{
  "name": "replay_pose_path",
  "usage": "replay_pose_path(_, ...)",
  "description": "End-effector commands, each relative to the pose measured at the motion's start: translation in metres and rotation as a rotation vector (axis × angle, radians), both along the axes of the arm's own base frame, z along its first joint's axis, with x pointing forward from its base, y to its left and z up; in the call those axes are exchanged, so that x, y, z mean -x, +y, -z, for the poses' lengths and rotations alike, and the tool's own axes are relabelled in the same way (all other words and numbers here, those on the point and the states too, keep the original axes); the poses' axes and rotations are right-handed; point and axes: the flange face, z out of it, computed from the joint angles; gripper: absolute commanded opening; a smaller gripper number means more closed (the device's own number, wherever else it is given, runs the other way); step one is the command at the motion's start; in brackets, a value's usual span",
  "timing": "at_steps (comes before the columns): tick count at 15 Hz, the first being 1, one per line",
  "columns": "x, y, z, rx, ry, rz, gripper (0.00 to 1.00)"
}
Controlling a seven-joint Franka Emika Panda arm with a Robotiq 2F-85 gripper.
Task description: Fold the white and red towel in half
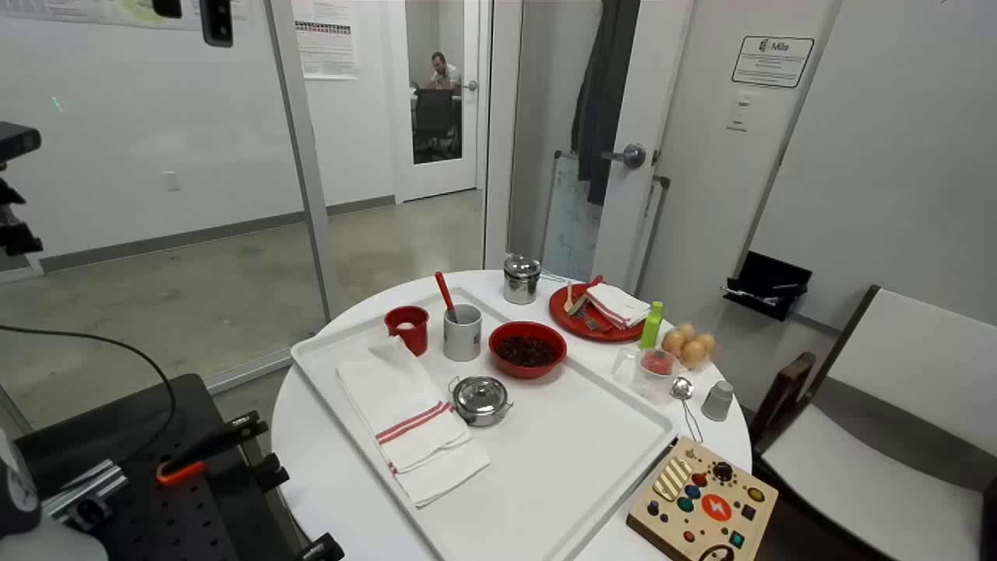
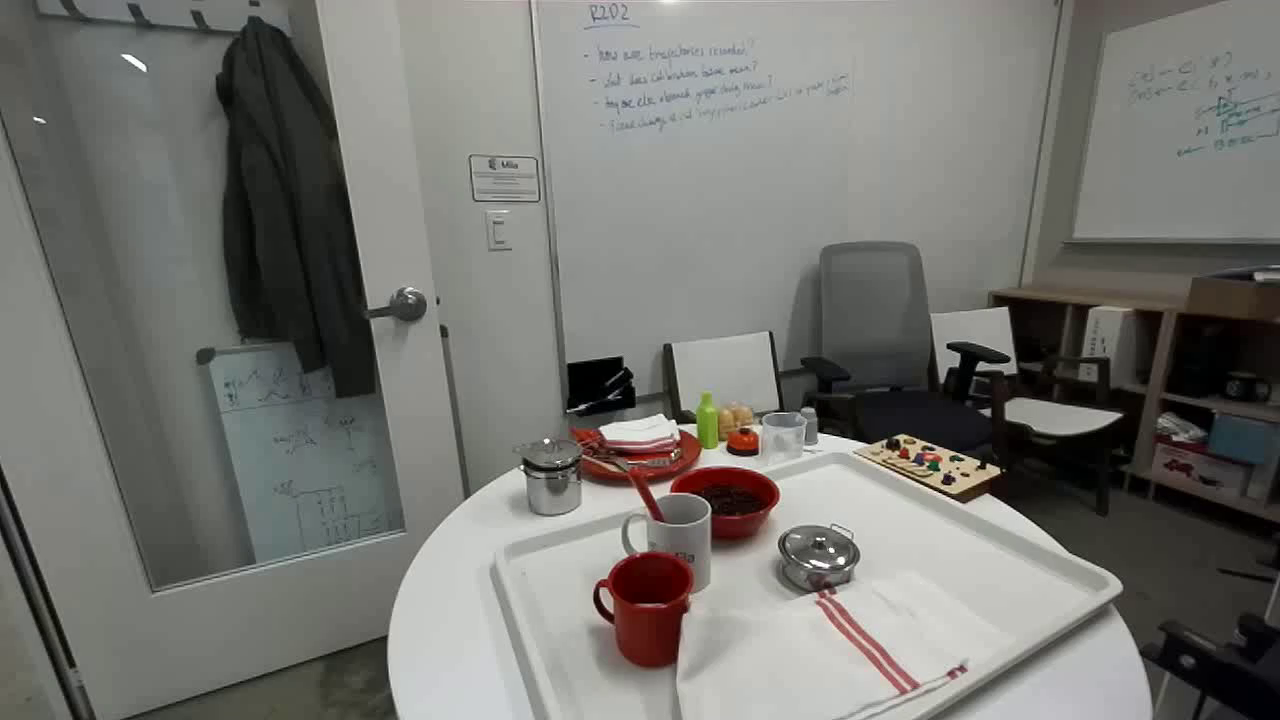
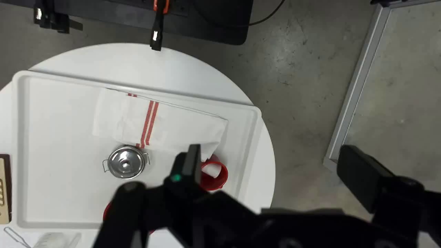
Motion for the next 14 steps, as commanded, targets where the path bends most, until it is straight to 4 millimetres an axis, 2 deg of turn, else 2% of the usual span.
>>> replay_pose_path(1,0.0,0.0,-0.001,0.0,0.001,0.0,1.0)
replay_pose_path(5,-0.048,0.016,0.041,0.112,0.014,0.154,1.0)
replay_pose_path(7,-0.071,0.03,0.07,0.142,0.017,0.208,1.0)
replay_pose_path(9,-0.089,0.047,0.106,0.196,0.041,0.223,1.0)
replay_pose_path(13,-0.107,0.078,0.18,0.259,0.198,0.161,1.0)
replay_pose_path(14,-0.11,0.081,0.192,0.268,0.243,0.147,1.0)
